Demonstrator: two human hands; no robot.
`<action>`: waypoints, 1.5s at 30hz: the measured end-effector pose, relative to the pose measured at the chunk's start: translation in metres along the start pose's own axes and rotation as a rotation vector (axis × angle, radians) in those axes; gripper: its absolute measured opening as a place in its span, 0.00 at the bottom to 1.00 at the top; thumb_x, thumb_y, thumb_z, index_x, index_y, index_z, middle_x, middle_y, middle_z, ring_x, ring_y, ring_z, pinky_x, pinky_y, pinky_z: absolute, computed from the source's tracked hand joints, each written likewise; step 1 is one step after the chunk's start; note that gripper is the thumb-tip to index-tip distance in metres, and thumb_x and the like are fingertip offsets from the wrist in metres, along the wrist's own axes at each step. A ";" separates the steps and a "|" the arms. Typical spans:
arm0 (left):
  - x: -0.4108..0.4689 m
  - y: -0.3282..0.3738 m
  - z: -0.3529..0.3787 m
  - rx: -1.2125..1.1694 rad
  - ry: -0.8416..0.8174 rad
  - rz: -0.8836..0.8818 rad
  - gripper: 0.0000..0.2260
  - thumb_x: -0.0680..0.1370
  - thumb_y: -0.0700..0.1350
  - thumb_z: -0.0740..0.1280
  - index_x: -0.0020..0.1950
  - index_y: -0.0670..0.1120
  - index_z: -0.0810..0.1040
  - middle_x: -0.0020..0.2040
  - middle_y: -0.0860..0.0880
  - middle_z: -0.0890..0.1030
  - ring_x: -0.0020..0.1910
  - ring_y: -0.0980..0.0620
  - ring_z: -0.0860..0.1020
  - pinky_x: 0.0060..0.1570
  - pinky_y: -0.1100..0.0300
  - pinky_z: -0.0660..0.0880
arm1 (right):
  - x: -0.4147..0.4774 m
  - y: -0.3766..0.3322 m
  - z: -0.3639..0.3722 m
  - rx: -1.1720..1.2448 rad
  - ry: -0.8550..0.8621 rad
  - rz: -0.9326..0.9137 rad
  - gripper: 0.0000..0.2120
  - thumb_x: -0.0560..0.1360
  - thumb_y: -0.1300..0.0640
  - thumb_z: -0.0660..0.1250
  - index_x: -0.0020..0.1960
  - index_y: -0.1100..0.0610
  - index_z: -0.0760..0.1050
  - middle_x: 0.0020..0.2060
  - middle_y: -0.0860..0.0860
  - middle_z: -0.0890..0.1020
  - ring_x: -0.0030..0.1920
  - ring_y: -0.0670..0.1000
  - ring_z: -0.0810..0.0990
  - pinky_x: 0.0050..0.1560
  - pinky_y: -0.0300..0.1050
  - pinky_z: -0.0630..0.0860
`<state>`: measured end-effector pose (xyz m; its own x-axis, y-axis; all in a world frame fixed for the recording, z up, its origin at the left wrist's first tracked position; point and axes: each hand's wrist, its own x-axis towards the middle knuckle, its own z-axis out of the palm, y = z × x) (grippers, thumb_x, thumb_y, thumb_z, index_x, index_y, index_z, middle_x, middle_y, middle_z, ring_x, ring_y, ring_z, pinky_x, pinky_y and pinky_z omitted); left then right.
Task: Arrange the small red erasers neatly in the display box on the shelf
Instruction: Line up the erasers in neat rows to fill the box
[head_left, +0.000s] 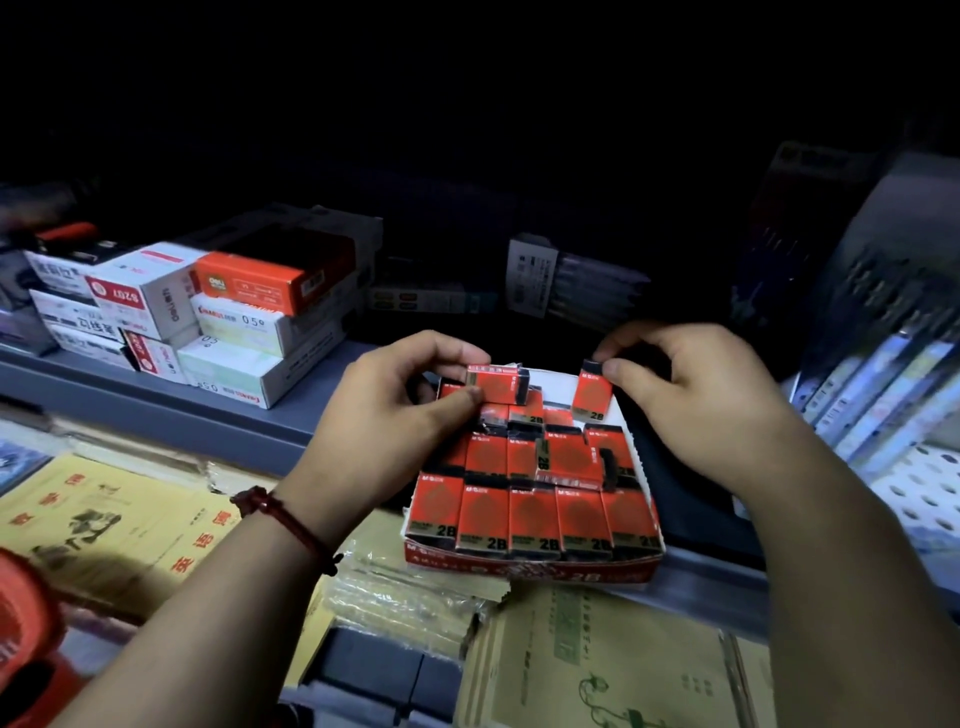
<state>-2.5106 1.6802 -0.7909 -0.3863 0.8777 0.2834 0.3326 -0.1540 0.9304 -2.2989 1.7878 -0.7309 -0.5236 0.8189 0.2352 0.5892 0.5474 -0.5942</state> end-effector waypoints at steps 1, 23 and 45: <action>0.000 0.000 0.000 0.000 0.001 0.002 0.09 0.77 0.39 0.73 0.52 0.53 0.84 0.41 0.58 0.84 0.35 0.49 0.74 0.38 0.58 0.73 | 0.000 0.000 0.000 -0.004 0.000 -0.011 0.07 0.81 0.54 0.66 0.49 0.43 0.79 0.45 0.41 0.83 0.45 0.36 0.78 0.41 0.25 0.69; -0.003 0.005 -0.003 -0.002 0.014 0.073 0.06 0.77 0.47 0.74 0.53 0.55 0.85 0.39 0.53 0.84 0.38 0.36 0.78 0.42 0.46 0.80 | 0.004 0.011 0.014 -0.024 -0.073 0.037 0.07 0.77 0.55 0.71 0.41 0.48 0.84 0.36 0.39 0.85 0.40 0.38 0.82 0.42 0.33 0.76; -0.001 0.023 -0.006 -0.206 -0.124 -0.088 0.10 0.72 0.40 0.75 0.51 0.40 0.85 0.45 0.41 0.87 0.43 0.47 0.85 0.46 0.59 0.82 | 0.002 -0.021 0.022 0.420 0.070 -0.060 0.03 0.76 0.57 0.74 0.47 0.50 0.82 0.40 0.48 0.86 0.42 0.46 0.85 0.45 0.41 0.82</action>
<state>-2.5076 1.6732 -0.7686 -0.2932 0.9389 0.1800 0.1154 -0.1521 0.9816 -2.3254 1.7740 -0.7351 -0.4980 0.8053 0.3216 0.2499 0.4884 -0.8361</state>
